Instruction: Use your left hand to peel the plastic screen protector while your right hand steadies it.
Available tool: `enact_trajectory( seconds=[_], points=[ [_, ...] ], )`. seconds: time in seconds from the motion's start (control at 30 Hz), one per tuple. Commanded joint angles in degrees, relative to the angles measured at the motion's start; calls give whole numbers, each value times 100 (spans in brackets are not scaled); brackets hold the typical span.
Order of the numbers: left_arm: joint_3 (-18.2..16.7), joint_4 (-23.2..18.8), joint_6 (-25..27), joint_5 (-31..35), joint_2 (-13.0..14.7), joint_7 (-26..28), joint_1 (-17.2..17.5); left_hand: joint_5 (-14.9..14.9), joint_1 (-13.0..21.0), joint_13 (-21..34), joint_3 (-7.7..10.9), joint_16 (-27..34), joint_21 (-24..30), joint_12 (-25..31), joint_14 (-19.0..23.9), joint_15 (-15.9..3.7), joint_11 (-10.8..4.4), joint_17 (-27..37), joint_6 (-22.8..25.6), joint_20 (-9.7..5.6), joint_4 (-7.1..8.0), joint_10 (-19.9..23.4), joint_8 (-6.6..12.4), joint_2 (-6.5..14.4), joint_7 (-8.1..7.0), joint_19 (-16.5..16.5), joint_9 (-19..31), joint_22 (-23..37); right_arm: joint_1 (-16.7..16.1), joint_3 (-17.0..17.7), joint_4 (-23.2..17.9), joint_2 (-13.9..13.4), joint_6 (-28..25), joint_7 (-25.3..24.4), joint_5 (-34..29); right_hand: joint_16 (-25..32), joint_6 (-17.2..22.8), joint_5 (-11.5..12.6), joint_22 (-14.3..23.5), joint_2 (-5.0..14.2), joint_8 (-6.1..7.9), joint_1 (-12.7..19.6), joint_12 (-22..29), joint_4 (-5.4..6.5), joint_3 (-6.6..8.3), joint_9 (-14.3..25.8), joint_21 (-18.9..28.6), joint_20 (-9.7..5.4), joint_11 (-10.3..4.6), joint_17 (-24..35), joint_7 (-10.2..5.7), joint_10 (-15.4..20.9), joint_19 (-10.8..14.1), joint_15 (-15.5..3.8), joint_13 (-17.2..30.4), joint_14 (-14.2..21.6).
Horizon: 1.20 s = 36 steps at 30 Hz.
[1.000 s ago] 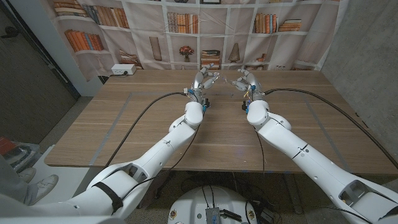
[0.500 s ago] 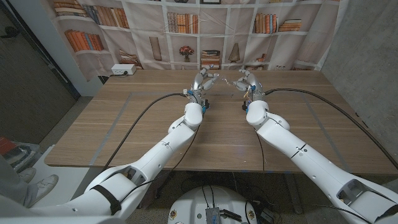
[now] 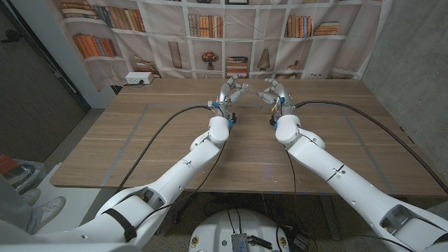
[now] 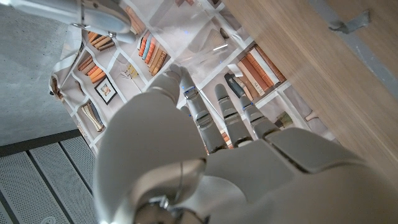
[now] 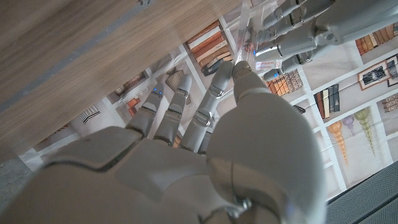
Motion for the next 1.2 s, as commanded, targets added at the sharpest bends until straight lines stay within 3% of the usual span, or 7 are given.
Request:
enact_trajectory(
  seconds=[0.03,0.53,1.2],
  points=[
    [98,-83,23,58,39,-112,-17,41,14,-8,-7,-6,-37,36,-79,-989,-20,-9,-57,-49,-20,98,9,-26,8,-28,21,-12,111,-42,200,151,-129,-32,-39,-3,56,37,20,-4,16,52,62,-12,17,23,-11,52,-22,-7,-7,73,5,-968,34,102],
    [49,-204,105,-32,73,-170,59,46,-5,-46,3,36,-70,47,-84,-995,-21,-40,-71,-54,-5,143,11,-7,-1,-27,22,-33,341,-91,672,267,-501,-263,-222,-6,81,43,18,-23,16,72,63,-24,27,24,-22,80,-19,-18,-7,100,-14,-972,45,151],
    [-8,-143,42,-153,77,-267,96,52,-19,-69,15,73,-107,54,-54,-1003,-28,-73,-93,-51,-1,141,9,-3,-10,-14,20,-48,338,-38,743,405,-522,-433,-124,-17,94,51,16,-24,6,76,53,-15,46,24,-31,89,-17,-30,-3,111,-22,-962,60,207]
  ],
)
